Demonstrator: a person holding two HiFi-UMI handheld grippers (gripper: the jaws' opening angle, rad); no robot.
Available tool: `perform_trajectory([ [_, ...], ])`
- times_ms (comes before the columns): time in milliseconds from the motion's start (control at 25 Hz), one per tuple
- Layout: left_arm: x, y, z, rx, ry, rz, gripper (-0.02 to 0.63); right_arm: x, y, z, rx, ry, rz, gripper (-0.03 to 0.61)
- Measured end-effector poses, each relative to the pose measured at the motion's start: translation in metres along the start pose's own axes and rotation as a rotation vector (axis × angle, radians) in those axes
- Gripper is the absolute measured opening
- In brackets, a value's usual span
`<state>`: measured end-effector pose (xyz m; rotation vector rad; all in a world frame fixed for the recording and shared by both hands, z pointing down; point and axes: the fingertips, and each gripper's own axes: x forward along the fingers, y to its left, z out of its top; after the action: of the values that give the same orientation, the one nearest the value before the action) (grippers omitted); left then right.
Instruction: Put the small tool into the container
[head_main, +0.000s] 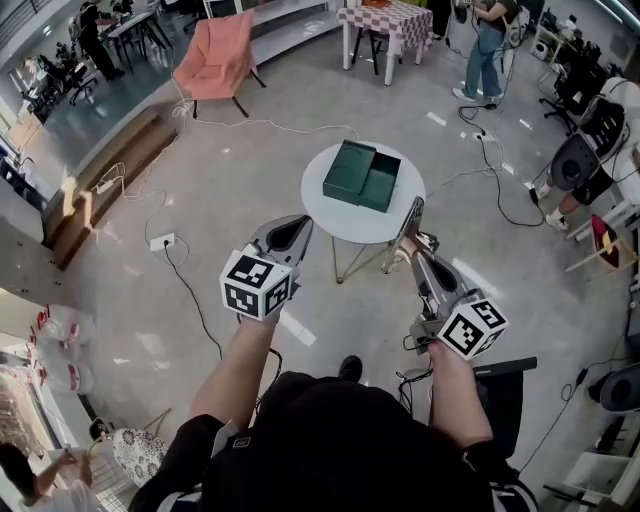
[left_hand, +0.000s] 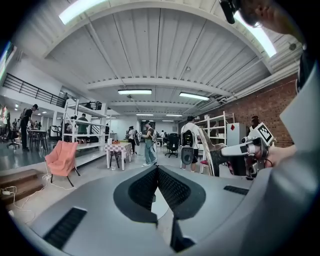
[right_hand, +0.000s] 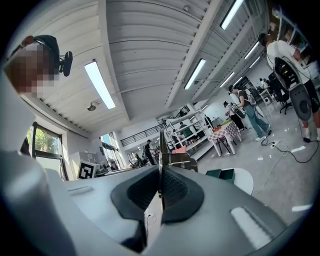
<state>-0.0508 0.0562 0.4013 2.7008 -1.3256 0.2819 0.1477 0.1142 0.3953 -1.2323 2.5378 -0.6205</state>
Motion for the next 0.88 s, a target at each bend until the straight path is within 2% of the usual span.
perform_trajectory([
  [200, 0.038, -0.001, 0.002, -0.001, 0.001, -0.033, 0.006, 0.011, -0.037, 0.008, 0.003, 0.011, -0.034, 0.012],
  [400, 0.072, 0.033, 0.002, -0.037, -0.006, -0.035, 0.006, 0.04, -0.062, 0.012, -0.007, 0.036, -0.056, 0.012],
  [640, 0.137, 0.097, 0.006, -0.059, -0.023, -0.077, 0.006, 0.104, -0.102, 0.019, -0.024, 0.049, -0.115, 0.012],
  [880, 0.211, 0.184, 0.023, -0.066, -0.012, -0.124, 0.006, 0.195, -0.147, 0.038, -0.01, 0.046, -0.187, 0.012],
])
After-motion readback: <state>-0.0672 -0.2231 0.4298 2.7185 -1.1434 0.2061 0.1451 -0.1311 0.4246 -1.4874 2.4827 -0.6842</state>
